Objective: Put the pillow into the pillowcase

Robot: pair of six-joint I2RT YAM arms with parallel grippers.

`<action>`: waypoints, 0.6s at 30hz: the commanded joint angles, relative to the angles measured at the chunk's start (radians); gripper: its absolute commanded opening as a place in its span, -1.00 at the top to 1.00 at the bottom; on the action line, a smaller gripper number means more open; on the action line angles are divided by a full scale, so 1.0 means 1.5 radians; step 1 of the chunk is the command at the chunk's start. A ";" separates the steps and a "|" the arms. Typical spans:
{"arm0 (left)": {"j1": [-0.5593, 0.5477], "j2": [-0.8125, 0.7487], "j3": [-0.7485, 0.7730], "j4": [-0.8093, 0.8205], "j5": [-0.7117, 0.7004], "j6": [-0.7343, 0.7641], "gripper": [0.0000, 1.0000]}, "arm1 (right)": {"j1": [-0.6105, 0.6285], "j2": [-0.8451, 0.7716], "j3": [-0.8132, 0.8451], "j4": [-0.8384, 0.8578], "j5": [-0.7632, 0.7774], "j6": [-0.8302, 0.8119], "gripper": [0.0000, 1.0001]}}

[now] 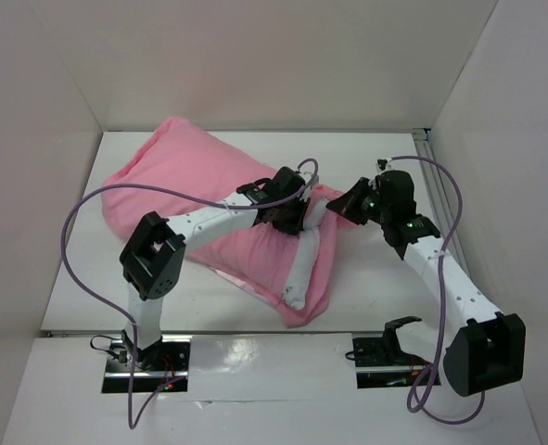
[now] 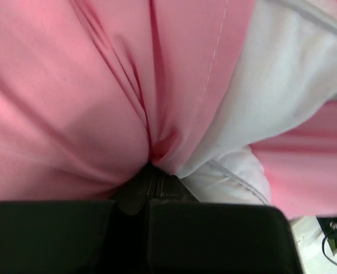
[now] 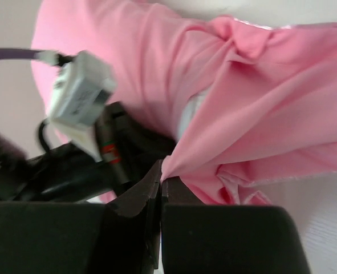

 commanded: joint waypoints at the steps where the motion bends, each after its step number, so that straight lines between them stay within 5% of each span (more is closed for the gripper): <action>1: -0.007 0.129 -0.052 -0.190 0.031 0.034 1.00 | -0.026 -0.073 0.053 0.353 -0.071 0.060 1.00; 11: 0.012 0.175 -0.058 -0.137 0.072 0.038 1.00 | -0.032 -0.124 0.074 0.358 -0.134 0.045 1.00; 18: -0.030 0.087 -0.150 -0.122 0.130 0.071 1.00 | -0.063 0.016 0.149 0.358 -0.126 -0.022 1.00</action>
